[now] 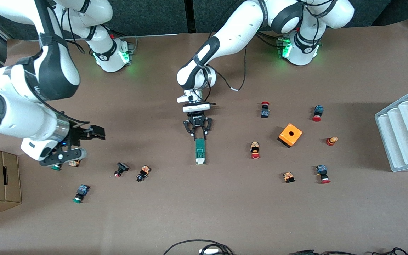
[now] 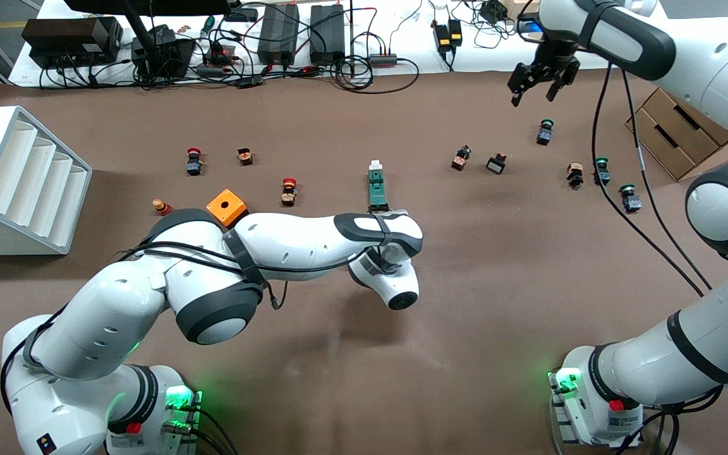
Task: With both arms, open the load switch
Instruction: 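Move the right gripper toward the white handle while the left gripper holds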
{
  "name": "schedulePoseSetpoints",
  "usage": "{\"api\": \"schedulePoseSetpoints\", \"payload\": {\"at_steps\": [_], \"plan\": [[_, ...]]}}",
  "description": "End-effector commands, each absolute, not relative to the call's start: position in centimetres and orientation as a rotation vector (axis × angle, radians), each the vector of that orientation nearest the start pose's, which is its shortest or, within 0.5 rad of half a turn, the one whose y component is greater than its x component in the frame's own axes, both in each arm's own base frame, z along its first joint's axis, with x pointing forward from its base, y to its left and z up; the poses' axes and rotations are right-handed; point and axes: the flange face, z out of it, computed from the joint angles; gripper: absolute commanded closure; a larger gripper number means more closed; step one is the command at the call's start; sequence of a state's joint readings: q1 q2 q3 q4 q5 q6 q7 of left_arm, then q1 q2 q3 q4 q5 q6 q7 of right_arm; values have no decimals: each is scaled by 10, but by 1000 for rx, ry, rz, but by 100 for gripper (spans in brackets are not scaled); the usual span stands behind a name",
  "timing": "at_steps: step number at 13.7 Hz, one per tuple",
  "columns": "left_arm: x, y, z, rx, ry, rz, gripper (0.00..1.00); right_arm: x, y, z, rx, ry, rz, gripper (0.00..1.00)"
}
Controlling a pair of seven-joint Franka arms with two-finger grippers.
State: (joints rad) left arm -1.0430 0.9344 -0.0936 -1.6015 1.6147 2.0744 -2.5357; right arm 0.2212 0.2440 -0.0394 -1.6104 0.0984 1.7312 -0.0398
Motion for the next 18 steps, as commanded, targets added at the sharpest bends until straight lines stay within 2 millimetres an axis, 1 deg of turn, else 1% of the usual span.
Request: {"api": "schedulePoseSetpoints", "payload": {"at_steps": [1, 2, 3, 6, 8, 9, 10, 11, 13, 14, 15, 16, 17, 18], "plan": [[328, -575, 66, -2617, -283, -1667, 54, 616, 151, 463, -3031, -369, 169, 0], [327, -575, 65, -2617, -282, -1666, 56, 616, 162, 456, -3030, -391, 172, 0], [327, -575, 65, -2617, -282, -1666, 56, 617, 171, 449, -3030, -408, 166, 0], [328, -575, 66, -2617, -283, -1667, 55, 620, 202, 422, -3028, -457, 162, 0], [328, -575, 66, -2617, -283, -1667, 53, 618, 224, 405, -3024, -496, 166, 0], [328, -575, 66, -2617, -283, -1667, 52, 617, 231, 396, -3025, -518, 173, 0], [328, -575, 66, -2617, -281, -1667, 51, 618, 233, 386, -3022, -534, 188, 0], [327, -575, 66, -2617, -280, -1665, 50, 618, 241, 375, -3019, -557, 189, 0], [328, -575, 66, -2617, -281, -1667, 51, 611, 282, 363, -3005, -671, 115, 0], [328, -575, 66, -2617, -281, -1667, 51, 608, 298, 351, -3005, -692, 103, 0], [328, -575, 66, -2616, -279, -1666, 51, 607, 304, 340, -3004, -704, 115, 0], [328, -575, 66, -2616, -279, -1666, 51, 607, 304, 329, -3001, -714, 131, 0], [328, -575, 66, -2616, -279, -1666, 52, 609, 305, 321, -2998, -715, 124, 0], [328, -575, 66, -2616, -279, -1666, 52, 609, 311, 316, -2995, -724, 106, 0]]}}
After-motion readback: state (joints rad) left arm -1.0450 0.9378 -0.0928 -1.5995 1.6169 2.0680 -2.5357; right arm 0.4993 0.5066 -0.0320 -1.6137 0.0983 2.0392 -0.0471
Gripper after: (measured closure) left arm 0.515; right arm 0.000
